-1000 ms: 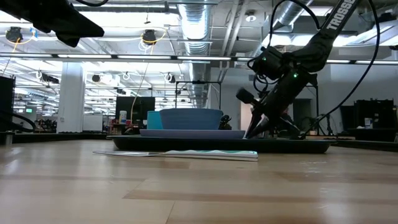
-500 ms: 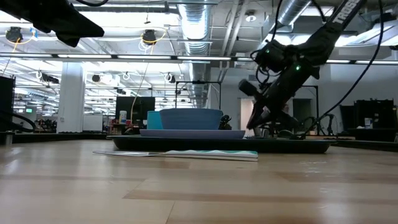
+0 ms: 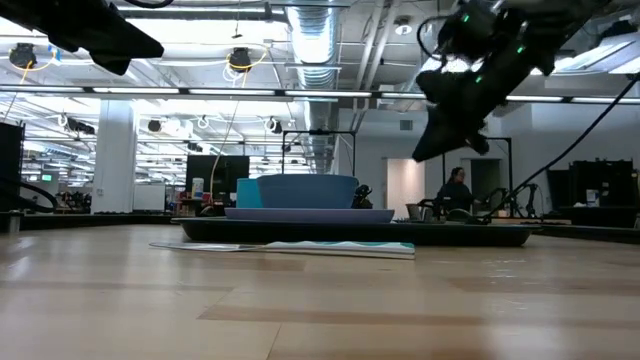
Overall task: Set up tray
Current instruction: Put the white/blue patterned knife on the black napkin
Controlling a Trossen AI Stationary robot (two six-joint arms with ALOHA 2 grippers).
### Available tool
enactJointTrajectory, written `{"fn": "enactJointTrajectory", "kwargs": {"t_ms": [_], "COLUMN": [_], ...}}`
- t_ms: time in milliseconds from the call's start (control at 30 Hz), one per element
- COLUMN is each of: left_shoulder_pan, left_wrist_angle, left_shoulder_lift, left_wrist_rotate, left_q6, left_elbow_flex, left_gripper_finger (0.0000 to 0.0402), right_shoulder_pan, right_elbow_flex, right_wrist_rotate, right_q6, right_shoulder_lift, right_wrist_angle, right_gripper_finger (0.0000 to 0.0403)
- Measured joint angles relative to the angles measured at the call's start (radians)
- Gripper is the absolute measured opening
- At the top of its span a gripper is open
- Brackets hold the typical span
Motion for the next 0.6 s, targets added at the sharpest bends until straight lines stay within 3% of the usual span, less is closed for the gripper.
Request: {"fn": "enactJointTrajectory", "kwargs": {"t_ms": [400,600], "left_shoulder_pan": [0.000,0.000], "left_wrist_angle": [0.000,0.000], "left_shoulder_lift": [0.000,0.000], "left_wrist_rotate": [0.041,0.045], "left_q6": [-0.008,-0.013], "left_elbow_flex": [0.000,0.000], "left_gripper_finger": [0.0015,0.0015], "right_shoulder_pan": [0.290,0.318], "right_elbow_flex": [0.000,0.000], "right_wrist_rotate": [-0.003,-0.003], "right_q6": [-0.591,-0.532], "right_shoulder_lift": [-0.085,-0.084], "right_wrist_angle": [-0.020,0.011], "right_gripper_finger": [0.0015,0.0009]}}
